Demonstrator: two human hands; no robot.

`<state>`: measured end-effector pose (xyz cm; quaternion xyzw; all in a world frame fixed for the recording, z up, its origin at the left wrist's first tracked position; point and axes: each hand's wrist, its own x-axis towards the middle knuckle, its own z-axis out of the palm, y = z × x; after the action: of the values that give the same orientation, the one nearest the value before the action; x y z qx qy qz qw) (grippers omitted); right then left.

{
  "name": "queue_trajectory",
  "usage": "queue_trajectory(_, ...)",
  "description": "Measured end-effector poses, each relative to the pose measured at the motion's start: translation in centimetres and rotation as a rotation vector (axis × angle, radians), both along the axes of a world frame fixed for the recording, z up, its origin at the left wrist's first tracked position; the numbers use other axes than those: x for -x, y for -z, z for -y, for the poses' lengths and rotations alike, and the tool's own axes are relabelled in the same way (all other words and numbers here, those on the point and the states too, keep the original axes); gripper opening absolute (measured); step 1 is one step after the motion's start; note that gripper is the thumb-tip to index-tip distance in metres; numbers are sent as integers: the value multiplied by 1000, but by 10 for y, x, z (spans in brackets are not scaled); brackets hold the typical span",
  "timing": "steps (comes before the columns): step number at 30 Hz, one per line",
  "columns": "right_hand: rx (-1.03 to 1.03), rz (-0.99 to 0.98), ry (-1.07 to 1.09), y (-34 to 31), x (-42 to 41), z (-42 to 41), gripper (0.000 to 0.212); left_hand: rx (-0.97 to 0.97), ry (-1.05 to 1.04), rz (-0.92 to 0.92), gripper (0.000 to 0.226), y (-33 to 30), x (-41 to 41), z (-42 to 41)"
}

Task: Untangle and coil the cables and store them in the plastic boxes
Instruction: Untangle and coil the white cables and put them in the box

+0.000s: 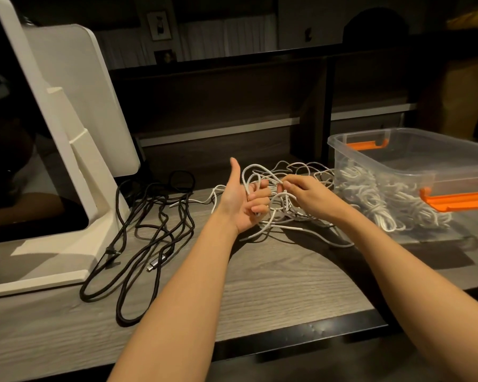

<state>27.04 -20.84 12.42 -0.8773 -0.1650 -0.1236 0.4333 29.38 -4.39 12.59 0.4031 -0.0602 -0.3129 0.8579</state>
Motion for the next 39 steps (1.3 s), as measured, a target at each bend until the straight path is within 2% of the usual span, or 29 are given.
queue_trajectory(4, 47, -89, -3, 1, 0, -2, 26, -136, -215, 89, 60, -2, -1, 5)
queue_trajectory(9, 128, -127, -21, 1, 0, 0, 28, -82, -320, 91, 45, -5, 1, 11)
queue_trajectory(12, 195, -123, 7, 2, -1, 5, 20, -48, -397, 49, 44, -6, 2, 10)
queue_trajectory(14, 297, -41, 114, 5, -4, 9, 12, 11, -425, -23, 43, -7, 2, 9)
queue_trajectory(17, 442, 88, 398, 4, -1, 11, 22, 186, -444, -139, 48, -8, 0, 8)
queue_trajectory(20, 430, 146, 551, -2, 9, 10, 34, 87, -440, -151, 54, -9, 0, 9)
queue_trajectory(23, 330, 256, 478, -3, 10, 5, 43, -87, -414, -71, 60, -10, -1, 11)
queue_trajectory(25, 150, 280, 264, -1, 7, 2, 36, -219, -363, 47, 61, -11, 0, 10)
queue_trajectory(28, -106, 197, -33, -4, 8, -2, 33, -528, -262, 296, 61, -10, 4, 11)
queue_trajectory(31, -281, 120, -137, -7, 11, -6, 36, -710, -156, 449, 64, -9, 9, 14)
queue_trajectory(34, -328, 103, -122, -6, 10, -4, 29, -759, -55, 494, 65, -7, 11, 14)
queue_trajectory(39, -321, 198, -76, -3, 6, -1, 27, -635, 114, 433, 65, -7, 10, 12)
